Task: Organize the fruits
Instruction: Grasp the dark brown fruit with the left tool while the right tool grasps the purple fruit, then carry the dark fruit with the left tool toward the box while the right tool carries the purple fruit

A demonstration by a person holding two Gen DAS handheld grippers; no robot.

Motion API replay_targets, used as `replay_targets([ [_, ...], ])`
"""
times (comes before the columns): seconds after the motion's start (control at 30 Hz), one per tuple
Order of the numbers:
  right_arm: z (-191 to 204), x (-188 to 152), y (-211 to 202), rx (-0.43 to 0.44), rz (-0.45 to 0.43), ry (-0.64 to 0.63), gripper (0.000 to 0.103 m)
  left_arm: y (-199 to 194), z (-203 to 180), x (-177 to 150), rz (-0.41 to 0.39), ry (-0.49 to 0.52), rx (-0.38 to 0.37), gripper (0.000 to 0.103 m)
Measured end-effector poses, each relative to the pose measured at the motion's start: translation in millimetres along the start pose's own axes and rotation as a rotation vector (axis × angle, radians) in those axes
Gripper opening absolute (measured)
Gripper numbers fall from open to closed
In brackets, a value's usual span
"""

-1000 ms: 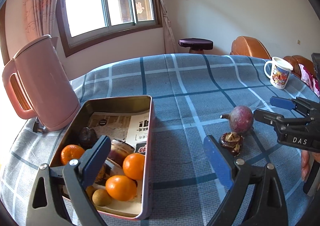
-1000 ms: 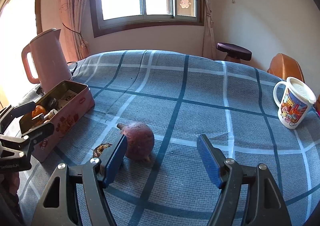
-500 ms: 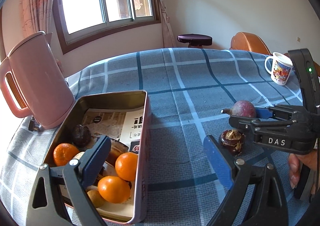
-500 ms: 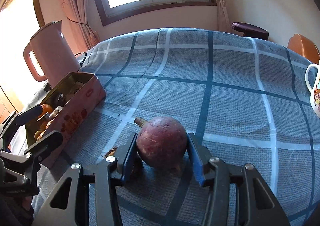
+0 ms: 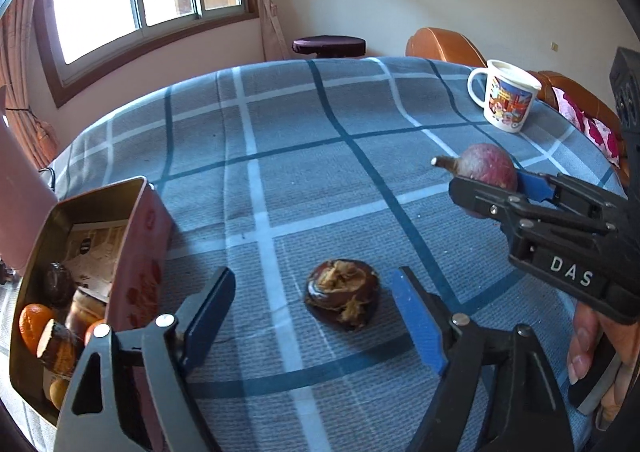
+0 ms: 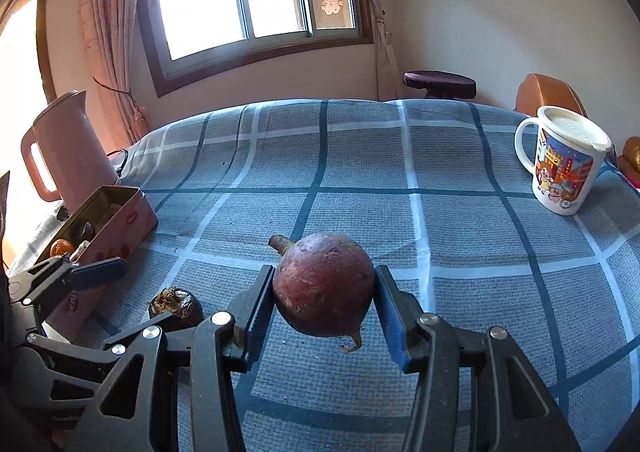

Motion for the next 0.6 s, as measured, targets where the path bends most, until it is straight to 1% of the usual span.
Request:
replay_targets([
  [0.07, -0.3, 0.2, -0.1, 0.003, -0.001, 0.001, 0.051, 5.8, -5.2, -2.7, 0.023, 0.003, -0.016, 0.077],
  [0.13, 1.9, -0.4, 0.5, 0.0, 0.002, -0.014, 0.051, 9.8, -7.2, -7.1, 0.045, 0.0, -0.03, 0.063],
  [0.17, 3.2, -0.8, 0.8, 0.0, 0.004, -0.021, 0.051, 12.5, -8.0, -9.2, 0.057, 0.001, -0.037, 0.06],
  [0.2, 3.8, -1.4, 1.0, 0.001, 0.007, -0.025, 0.051, 15.3, -8.3, -11.6, 0.069, 0.0, -0.043, 0.051],
  [0.23, 4.1, -1.7, 1.6, 0.003, 0.01, -0.026, 0.051, 17.2, -9.3, -13.5, 0.076, -0.002, -0.054, 0.048],
  [0.27, 3.9, -2.0, 2.0, 0.006, 0.011, -0.023, 0.051, 16.6, -10.3, -13.2, 0.066, 0.005, -0.054, 0.046],
  [0.37, 1.6, -2.4, 1.4, 0.013, 0.008, -0.01, 0.051, 16.2, -12.0, -12.9, 0.055, 0.018, -0.048, 0.045],
  [0.5, 2.5, -1.6, -0.2, 0.018, -0.001, -0.01, 0.051, 16.3, -9.2, -11.5, 0.052, 0.002, -0.056, 0.045],
  [0.6, 3.9, -1.6, -0.6, 0.028, -0.002, -0.017, 0.051, 13.5, -5.8, -8.7, 0.033, -0.013, -0.054, 0.045],
])
Point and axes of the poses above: each gripper's, at about its wrist camera, not at the fingertips, and y roughly the way its jaws point, z to its left, x to its top, the point moved 8 cm from there along y, roughly the way its jaws point, and after that the axes turned 6 degrees about -z, right-handed, at the moved point
